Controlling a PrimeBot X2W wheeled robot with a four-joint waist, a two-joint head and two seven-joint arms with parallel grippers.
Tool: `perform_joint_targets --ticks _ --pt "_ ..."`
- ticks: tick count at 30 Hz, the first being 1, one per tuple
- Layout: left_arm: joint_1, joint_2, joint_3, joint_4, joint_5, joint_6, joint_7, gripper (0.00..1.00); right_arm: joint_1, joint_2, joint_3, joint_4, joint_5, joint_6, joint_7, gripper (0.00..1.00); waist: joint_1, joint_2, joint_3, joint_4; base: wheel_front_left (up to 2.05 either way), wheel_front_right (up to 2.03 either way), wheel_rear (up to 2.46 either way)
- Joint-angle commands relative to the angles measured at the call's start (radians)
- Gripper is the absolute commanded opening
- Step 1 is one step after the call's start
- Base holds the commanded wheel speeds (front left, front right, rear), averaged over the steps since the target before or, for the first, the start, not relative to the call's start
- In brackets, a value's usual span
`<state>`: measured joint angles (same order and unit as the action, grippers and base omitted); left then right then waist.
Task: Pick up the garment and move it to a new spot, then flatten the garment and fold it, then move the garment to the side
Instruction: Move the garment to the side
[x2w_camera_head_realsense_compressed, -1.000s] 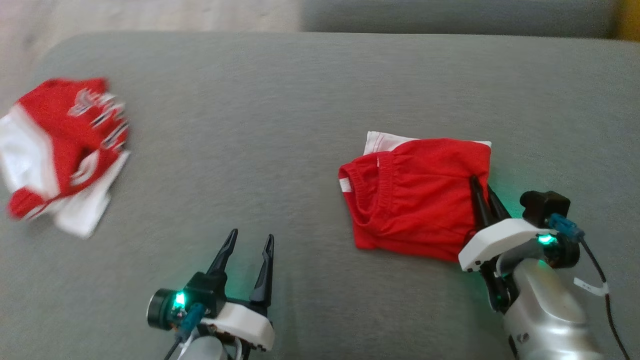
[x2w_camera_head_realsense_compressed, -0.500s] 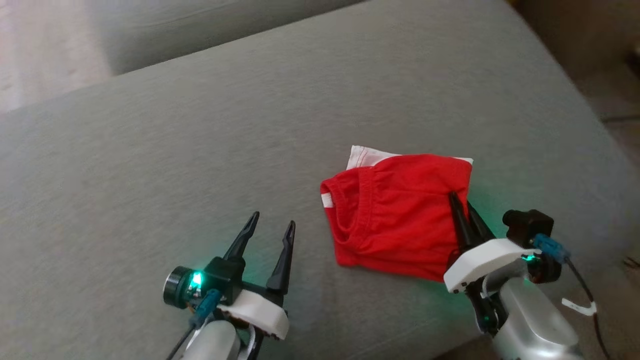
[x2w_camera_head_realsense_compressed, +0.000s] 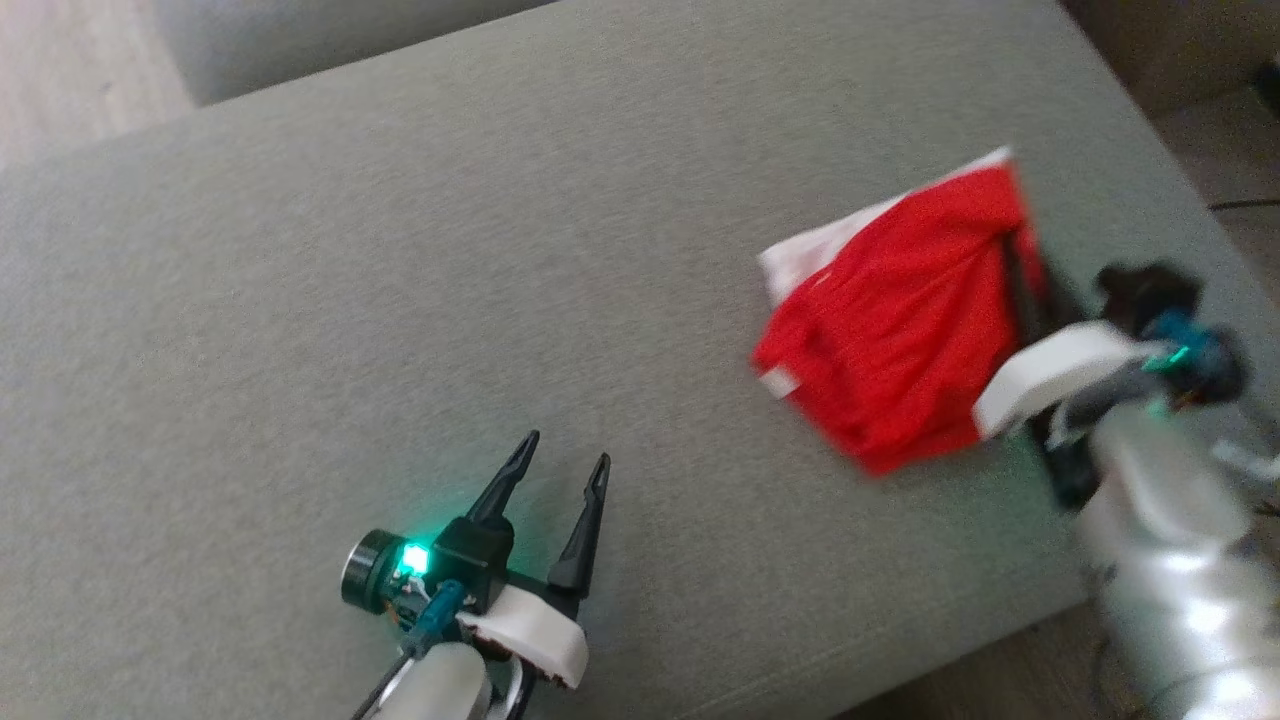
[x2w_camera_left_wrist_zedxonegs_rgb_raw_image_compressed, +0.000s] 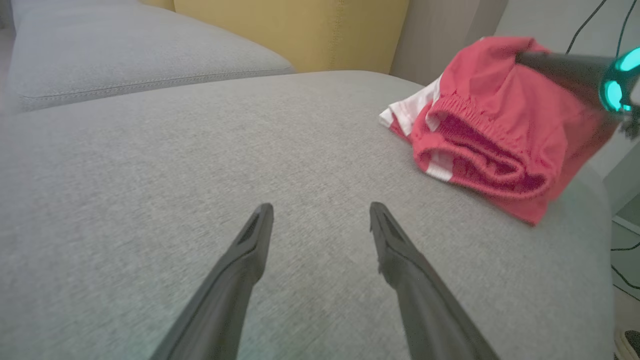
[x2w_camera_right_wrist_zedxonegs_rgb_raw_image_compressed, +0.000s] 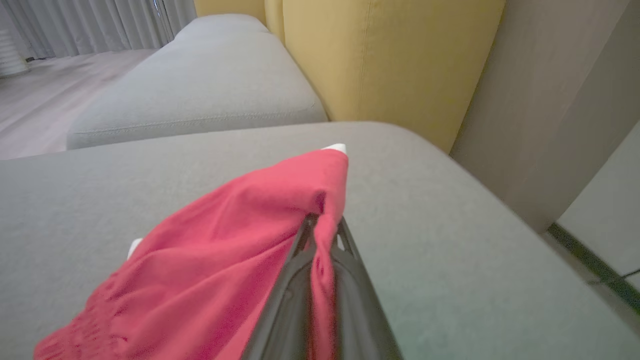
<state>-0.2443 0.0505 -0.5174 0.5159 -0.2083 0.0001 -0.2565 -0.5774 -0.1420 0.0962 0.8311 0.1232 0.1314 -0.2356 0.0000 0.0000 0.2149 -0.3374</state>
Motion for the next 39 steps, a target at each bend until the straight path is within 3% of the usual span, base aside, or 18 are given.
perform_joint_targets --ticks 1,8,12,13,14,19,24,28,32,39 --pt "-0.046 0.000 0.022 -0.021 0.013 0.002 -0.005 1.00 -0.050 -0.028 0.008 -0.010 -0.017 -0.001 0.010 0.00 0.0000 0.0000 0.026 0.040 0.00 0.00 0.00" --pt "-0.067 0.000 0.033 -0.017 0.037 0.006 -0.005 1.00 -0.208 -0.214 -0.095 0.127 -0.143 -0.001 0.072 0.00 0.0000 0.0000 0.073 0.131 0.00 0.00 0.00" --pt "-0.075 0.000 0.039 -0.019 0.039 0.007 -0.005 1.00 -0.260 -0.289 -0.185 0.173 -0.226 -0.001 0.083 0.00 0.0000 0.0000 0.087 0.163 0.00 0.00 0.00" --pt "-0.077 0.000 0.040 -0.020 0.038 0.008 -0.005 1.00 -0.270 -0.297 -0.210 0.180 -0.239 -0.001 0.079 0.13 0.0000 0.0000 0.089 0.168 0.00 0.00 0.00" --pt "-0.077 0.000 0.042 -0.020 0.038 0.009 -0.005 1.00 -0.278 -0.300 -0.235 0.186 -0.250 -0.001 0.073 1.00 0.0000 0.0000 0.090 0.171 0.00 0.00 0.00" --pt "-0.077 0.000 0.059 -0.018 0.037 0.018 -0.005 1.00 -0.306 -0.262 -0.313 0.185 -0.292 -0.001 0.015 1.00 0.0000 0.0000 0.088 0.176 0.00 0.00 0.00" --pt "-0.066 0.000 0.099 -0.023 0.033 0.030 -0.005 1.00 -0.301 -0.148 -0.335 0.129 -0.301 -0.001 -0.022 1.00 0.0000 0.0000 0.066 0.178 0.00 0.00 0.00" --pt "-0.052 0.000 0.141 -0.034 0.032 0.043 -0.005 1.00 -0.244 -0.045 -0.299 0.012 -0.254 -0.001 -0.026 1.00 0.0000 0.0000 0.039 0.192 0.00 0.00 0.00" --pt "-0.032 0.000 0.178 -0.043 0.033 0.052 -0.005 1.00 -0.159 0.016 -0.244 -0.085 -0.201 -0.001 -0.026 1.00 0.0000 0.0000 0.010 0.214 0.00 0.00 0.00" --pt "0.012 0.006 0.268 -0.056 0.047 0.057 -0.005 1.00 0.075 0.080 -0.157 -0.219 -0.085 -0.001 -0.026 1.00 0.0000 0.0000 -0.043 0.286 0.00 0.00 0.00"
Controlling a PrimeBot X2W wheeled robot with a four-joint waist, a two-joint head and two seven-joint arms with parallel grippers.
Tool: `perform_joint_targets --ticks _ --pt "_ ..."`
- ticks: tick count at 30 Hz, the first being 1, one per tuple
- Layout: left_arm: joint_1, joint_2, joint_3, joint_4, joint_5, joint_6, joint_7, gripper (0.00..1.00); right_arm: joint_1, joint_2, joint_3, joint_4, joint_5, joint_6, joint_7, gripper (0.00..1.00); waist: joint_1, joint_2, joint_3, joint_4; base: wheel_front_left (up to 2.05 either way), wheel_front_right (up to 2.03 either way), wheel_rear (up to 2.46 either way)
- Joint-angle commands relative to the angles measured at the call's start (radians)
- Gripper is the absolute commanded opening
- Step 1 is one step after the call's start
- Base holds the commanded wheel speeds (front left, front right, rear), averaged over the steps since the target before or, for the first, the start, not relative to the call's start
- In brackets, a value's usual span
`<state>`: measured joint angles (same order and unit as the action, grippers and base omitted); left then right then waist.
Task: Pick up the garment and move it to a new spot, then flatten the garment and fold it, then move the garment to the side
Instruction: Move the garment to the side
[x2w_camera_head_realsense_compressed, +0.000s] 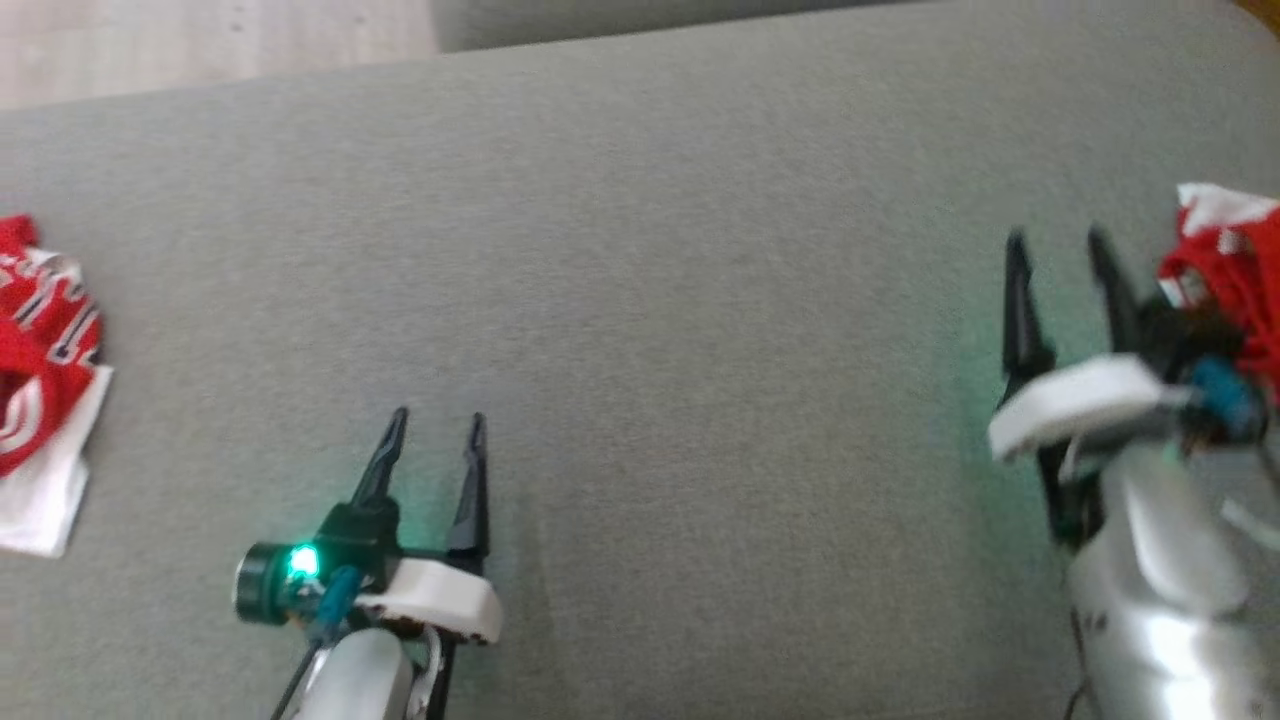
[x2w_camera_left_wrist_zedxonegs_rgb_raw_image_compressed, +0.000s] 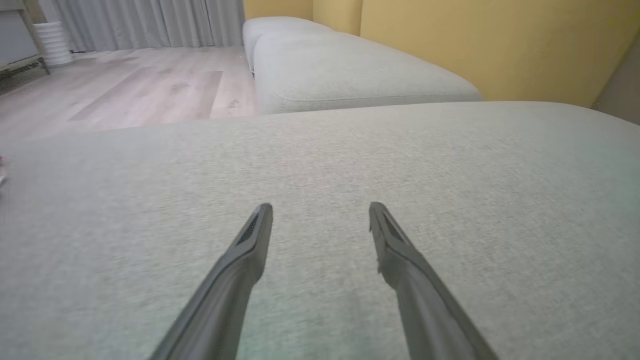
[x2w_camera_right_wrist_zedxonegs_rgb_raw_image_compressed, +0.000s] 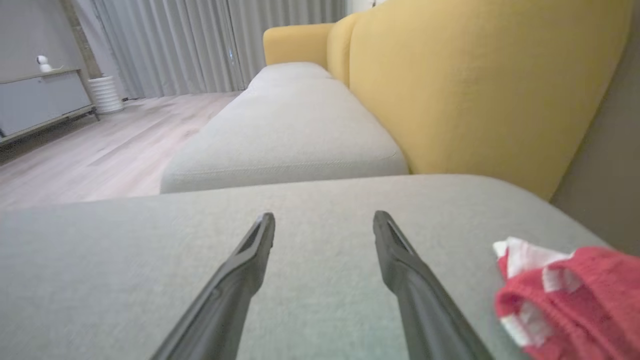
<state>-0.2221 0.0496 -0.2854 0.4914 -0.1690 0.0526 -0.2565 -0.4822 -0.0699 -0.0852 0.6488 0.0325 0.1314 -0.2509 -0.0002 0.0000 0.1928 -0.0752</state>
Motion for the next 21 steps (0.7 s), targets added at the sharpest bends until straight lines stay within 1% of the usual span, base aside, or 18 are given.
perform_joint_targets --ticks 1,7,14,21 --pt "-0.003 0.007 0.049 -0.034 0.009 0.005 -0.005 1.00 0.010 0.012 0.030 -0.044 0.018 -0.001 -0.011 1.00 0.0002 0.0000 -0.028 0.033 0.00 0.00 0.00" --pt "0.039 0.006 0.105 -0.038 0.021 0.003 -0.005 1.00 0.144 0.019 0.065 -0.058 0.080 -0.001 -0.011 1.00 0.0002 0.0000 -0.062 0.079 0.00 0.00 0.00" --pt "0.084 0.003 0.146 -0.045 0.034 -0.003 -0.005 1.00 0.202 0.019 0.070 -0.077 0.108 -0.001 -0.011 1.00 0.0002 0.0000 -0.097 0.105 0.00 0.00 0.00" --pt "0.124 0.001 0.157 -0.056 0.040 -0.004 -0.005 1.00 0.250 0.020 0.077 -0.083 0.122 -0.001 -0.011 1.00 0.0002 0.0000 -0.147 0.120 0.00 0.00 0.00"
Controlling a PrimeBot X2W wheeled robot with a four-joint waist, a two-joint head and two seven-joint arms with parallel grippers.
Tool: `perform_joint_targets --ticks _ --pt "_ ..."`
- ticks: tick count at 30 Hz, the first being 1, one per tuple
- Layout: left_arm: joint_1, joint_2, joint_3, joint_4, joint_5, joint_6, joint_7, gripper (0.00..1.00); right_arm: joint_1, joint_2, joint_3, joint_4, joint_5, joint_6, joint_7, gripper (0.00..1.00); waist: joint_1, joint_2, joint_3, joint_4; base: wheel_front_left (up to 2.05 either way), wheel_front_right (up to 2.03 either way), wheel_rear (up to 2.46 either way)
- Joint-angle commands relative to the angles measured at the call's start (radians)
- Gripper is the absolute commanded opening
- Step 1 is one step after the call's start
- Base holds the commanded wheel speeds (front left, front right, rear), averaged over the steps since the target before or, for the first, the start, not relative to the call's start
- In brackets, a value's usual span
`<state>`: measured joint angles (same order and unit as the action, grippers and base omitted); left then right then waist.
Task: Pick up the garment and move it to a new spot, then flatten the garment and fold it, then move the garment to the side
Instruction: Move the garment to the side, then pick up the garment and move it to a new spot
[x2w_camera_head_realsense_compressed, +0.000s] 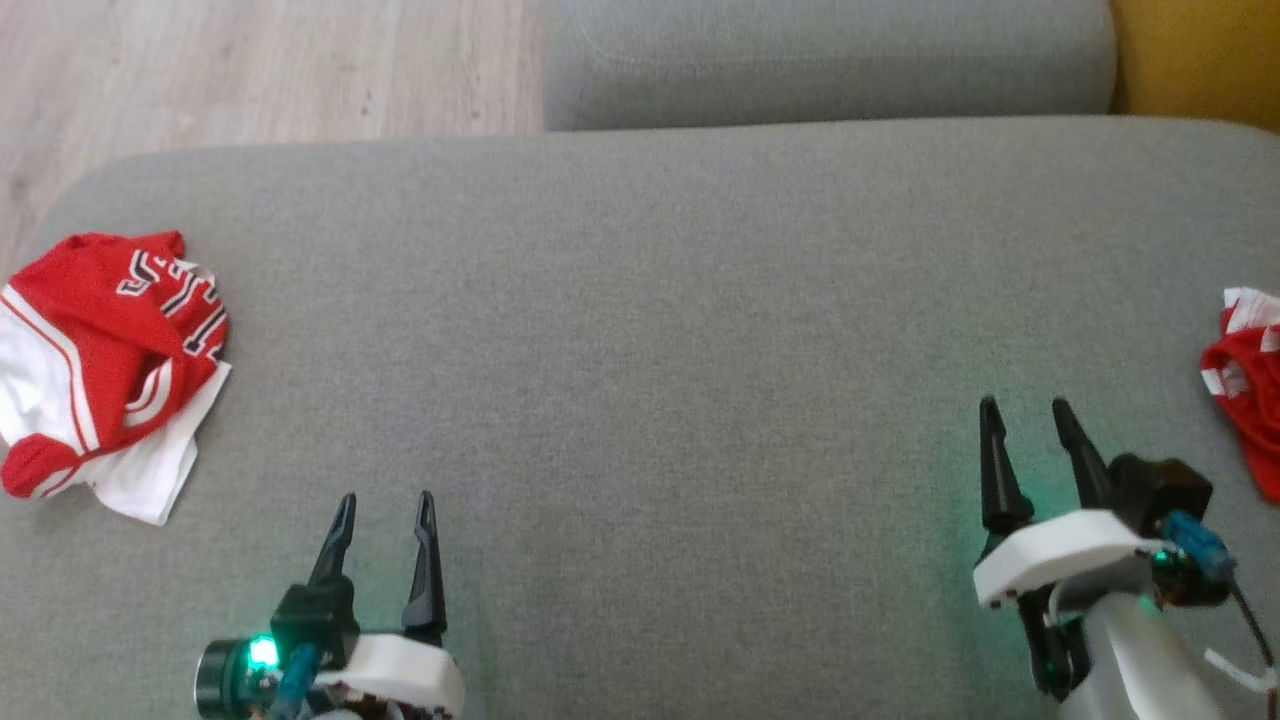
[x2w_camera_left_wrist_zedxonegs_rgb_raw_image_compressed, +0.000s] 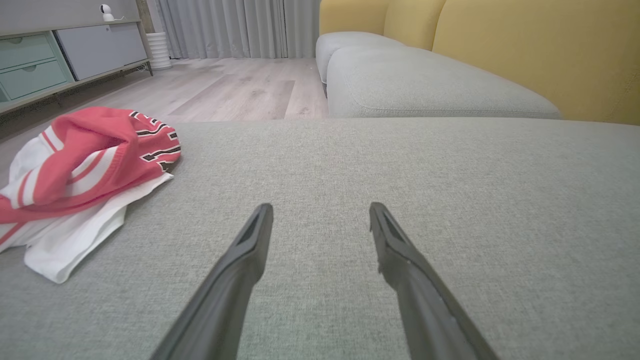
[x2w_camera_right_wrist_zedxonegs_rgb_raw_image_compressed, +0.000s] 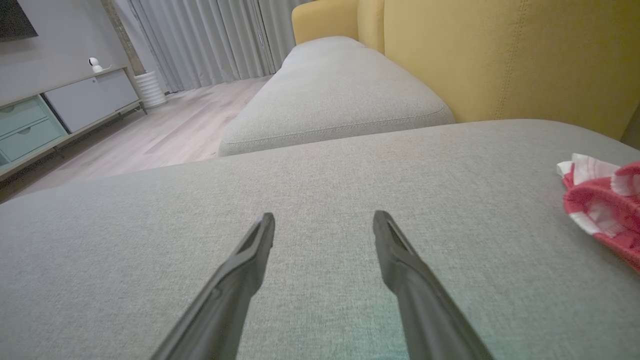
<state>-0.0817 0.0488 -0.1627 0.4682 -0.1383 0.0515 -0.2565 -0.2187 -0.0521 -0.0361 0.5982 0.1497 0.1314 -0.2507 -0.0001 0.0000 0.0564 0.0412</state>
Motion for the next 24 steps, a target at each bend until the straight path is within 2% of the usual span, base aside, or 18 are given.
perform_joint_targets --ticks 1,12,20,24 --pt "-0.010 0.002 0.035 -0.034 0.010 -0.003 -0.005 1.00 -0.007 0.002 0.030 -0.032 0.008 -0.001 -0.011 1.00 0.0001 0.0000 -0.019 0.005 0.00 0.00 0.00" --pt "0.034 0.002 0.039 -0.051 -0.003 0.001 -0.005 1.00 0.035 0.002 0.045 -0.036 0.031 -0.001 -0.011 1.00 0.0001 0.0000 -0.051 0.021 0.00 0.00 0.00" --pt "0.029 0.002 0.040 -0.062 -0.027 0.022 -0.005 1.00 0.021 0.002 0.107 -0.041 0.046 -0.001 -0.011 1.00 0.0001 0.0000 -0.018 0.084 0.00 0.00 0.00" --pt "0.022 0.002 0.051 -0.069 -0.027 0.030 -0.005 1.00 0.007 0.002 0.137 -0.053 0.060 -0.001 -0.011 1.00 0.0001 0.0000 0.009 0.144 0.00 0.00 0.00"
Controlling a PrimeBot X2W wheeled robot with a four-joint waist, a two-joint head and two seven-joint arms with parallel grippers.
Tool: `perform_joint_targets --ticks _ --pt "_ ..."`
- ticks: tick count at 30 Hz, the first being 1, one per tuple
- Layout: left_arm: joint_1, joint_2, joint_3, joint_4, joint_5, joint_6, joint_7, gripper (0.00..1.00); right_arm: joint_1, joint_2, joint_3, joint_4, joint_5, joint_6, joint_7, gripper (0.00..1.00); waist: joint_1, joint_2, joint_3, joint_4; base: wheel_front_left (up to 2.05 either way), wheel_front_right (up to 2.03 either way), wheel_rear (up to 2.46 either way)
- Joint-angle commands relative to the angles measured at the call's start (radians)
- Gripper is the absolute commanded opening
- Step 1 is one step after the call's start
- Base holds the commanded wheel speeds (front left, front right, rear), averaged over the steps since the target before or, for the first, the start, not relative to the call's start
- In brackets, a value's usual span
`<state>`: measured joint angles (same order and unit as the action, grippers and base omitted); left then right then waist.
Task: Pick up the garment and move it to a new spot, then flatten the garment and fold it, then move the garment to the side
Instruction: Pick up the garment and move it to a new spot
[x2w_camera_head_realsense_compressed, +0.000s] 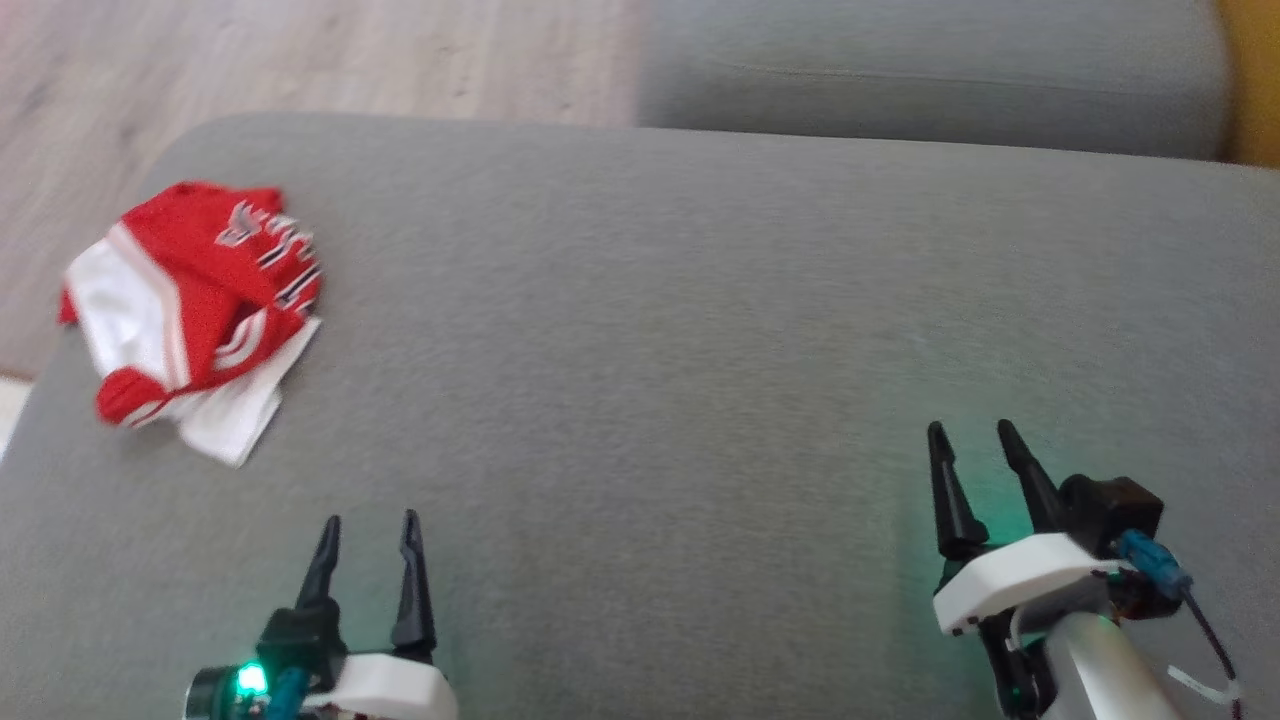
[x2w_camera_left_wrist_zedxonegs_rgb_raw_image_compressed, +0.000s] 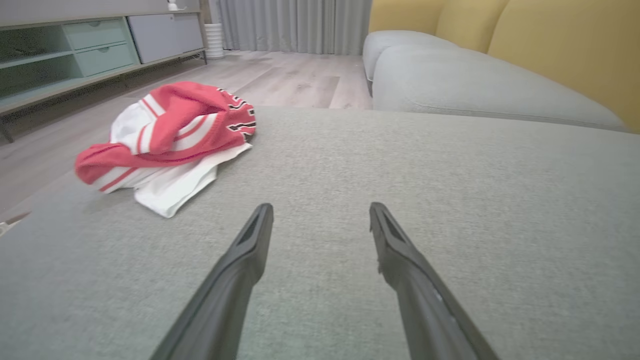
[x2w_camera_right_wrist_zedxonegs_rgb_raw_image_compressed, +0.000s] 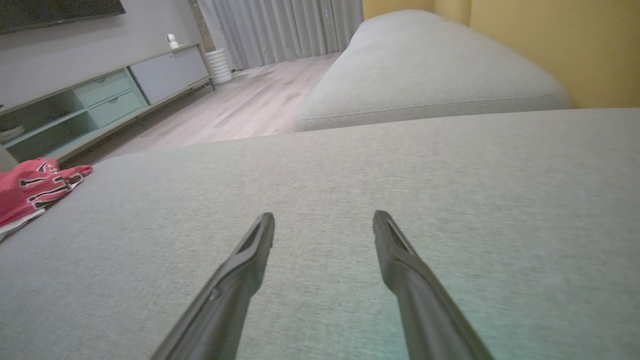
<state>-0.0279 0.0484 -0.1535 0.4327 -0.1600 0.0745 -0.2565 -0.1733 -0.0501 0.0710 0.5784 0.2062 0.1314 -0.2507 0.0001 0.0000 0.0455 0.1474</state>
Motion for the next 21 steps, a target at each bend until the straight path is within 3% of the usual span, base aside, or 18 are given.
perform_joint_targets --ticks 1,12,21 --pt "-0.032 0.002 0.045 -0.035 -0.008 0.009 -0.005 1.00 -0.038 0.000 0.034 -0.034 0.004 -0.001 -0.011 1.00 -0.0001 0.0000 0.025 0.058 0.00 0.00 0.00" --pt "-0.007 0.002 0.101 -0.025 -0.037 0.019 -0.005 1.00 -0.027 0.000 0.080 -0.045 0.008 -0.001 -0.011 1.00 -0.0001 0.0000 0.031 0.311 0.00 0.00 0.00" --pt "0.013 0.002 0.142 0.003 -0.066 -0.002 -0.005 1.00 -0.032 0.000 0.134 -0.047 0.016 -0.001 -0.011 1.00 -0.0001 0.0000 0.050 0.385 0.00 0.00 0.00"
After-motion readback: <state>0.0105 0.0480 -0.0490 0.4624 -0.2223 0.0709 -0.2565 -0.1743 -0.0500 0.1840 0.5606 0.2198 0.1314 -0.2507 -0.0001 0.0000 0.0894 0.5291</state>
